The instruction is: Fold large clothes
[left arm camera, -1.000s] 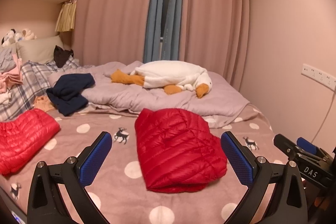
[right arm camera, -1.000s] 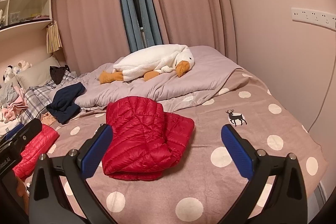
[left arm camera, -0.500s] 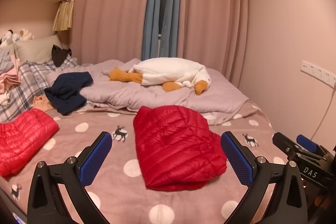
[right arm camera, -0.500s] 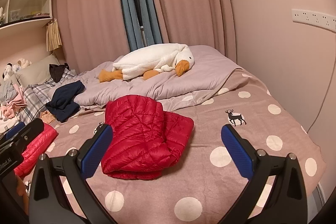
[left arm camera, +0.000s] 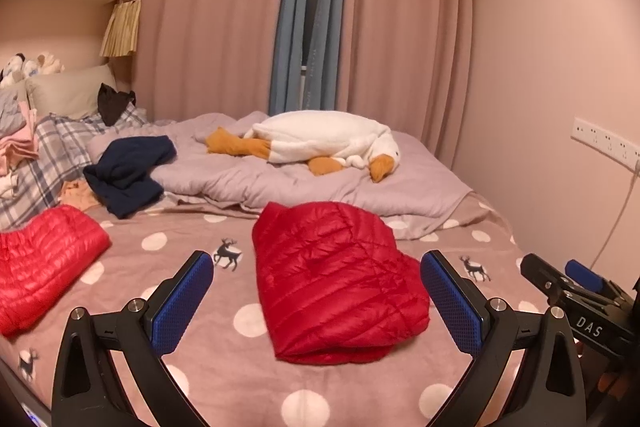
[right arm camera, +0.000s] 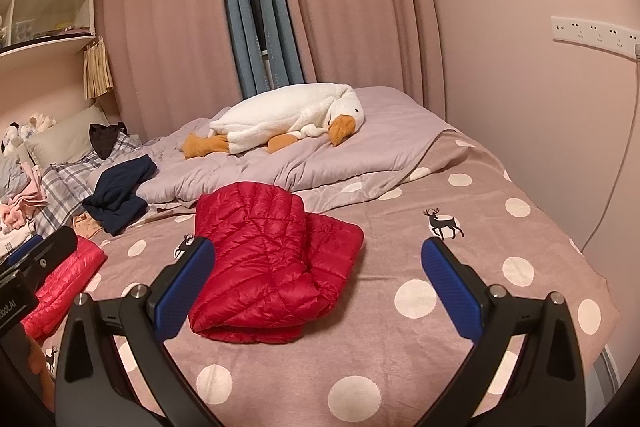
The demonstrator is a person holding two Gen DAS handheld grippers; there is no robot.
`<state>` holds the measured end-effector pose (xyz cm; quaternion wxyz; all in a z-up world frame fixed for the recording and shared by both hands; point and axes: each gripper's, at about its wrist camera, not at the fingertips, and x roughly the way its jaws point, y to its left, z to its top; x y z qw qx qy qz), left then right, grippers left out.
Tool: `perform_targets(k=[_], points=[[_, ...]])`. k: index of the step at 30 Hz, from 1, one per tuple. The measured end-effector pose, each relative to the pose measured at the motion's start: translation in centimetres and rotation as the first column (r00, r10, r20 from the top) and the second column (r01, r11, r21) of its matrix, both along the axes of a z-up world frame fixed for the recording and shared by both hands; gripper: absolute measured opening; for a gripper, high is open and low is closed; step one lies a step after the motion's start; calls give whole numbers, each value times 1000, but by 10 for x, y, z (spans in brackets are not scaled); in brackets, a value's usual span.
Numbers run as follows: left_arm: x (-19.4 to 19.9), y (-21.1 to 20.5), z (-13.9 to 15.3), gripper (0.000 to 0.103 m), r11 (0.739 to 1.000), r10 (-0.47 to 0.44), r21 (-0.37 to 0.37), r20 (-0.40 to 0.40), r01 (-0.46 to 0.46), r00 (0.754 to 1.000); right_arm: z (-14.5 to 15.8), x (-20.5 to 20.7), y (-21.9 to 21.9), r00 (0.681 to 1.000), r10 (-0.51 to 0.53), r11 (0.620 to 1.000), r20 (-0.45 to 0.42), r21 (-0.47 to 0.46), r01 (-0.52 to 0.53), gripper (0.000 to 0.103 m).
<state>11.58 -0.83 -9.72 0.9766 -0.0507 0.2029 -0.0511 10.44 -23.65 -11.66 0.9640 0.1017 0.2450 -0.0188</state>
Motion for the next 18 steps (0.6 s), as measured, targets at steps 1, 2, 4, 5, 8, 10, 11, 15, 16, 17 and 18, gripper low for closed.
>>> perform_targets(k=[1,2,4,5,8,10,11,15,16,17,18], points=[[0,0,0,102,1000,0,-1,1,0,1000,0,0,0,1000,-1,1000,-1,0,1,103],[0,0,0,102,1000,0,0,2,0,1000,0,0,-1,1000,-2,1000,-1,0,2,103],[0,-1,0,102,1000,-2,4,3,2,1000,-1,0,-1,1000,-3,1000,-3,-1,3,103],[0,-1,0,102,1000,-6,4,3,6,1000,-1,0,0,1000,-3,1000,-3,-4,3,103],[-1,-2,1,102,1000,-14,1,5,14,1000,-1,1,0,1000,-2,1000,-7,-11,2,103],[-1,-3,1,102,1000,-17,2,9,17,1000,-1,2,0,1000,-1,1000,-8,-11,1,103],[-1,-3,1,102,1000,-18,5,9,18,1000,-1,1,1,1000,-3,1000,-7,-11,3,103],[-1,-3,1,102,1000,-15,10,8,15,1000,-2,1,1,1000,-6,1000,-9,-14,6,103],[-1,-3,1,102,1000,-13,9,8,13,1000,-2,2,1,1000,-7,1000,-10,-16,7,103],[-1,-4,1,102,1000,-15,9,9,14,1000,-3,2,1,1000,-9,1000,-10,-17,9,103],[-1,-4,1,102,1000,-16,9,9,16,1000,-3,2,1,1000,-9,1000,-11,-18,9,103]])
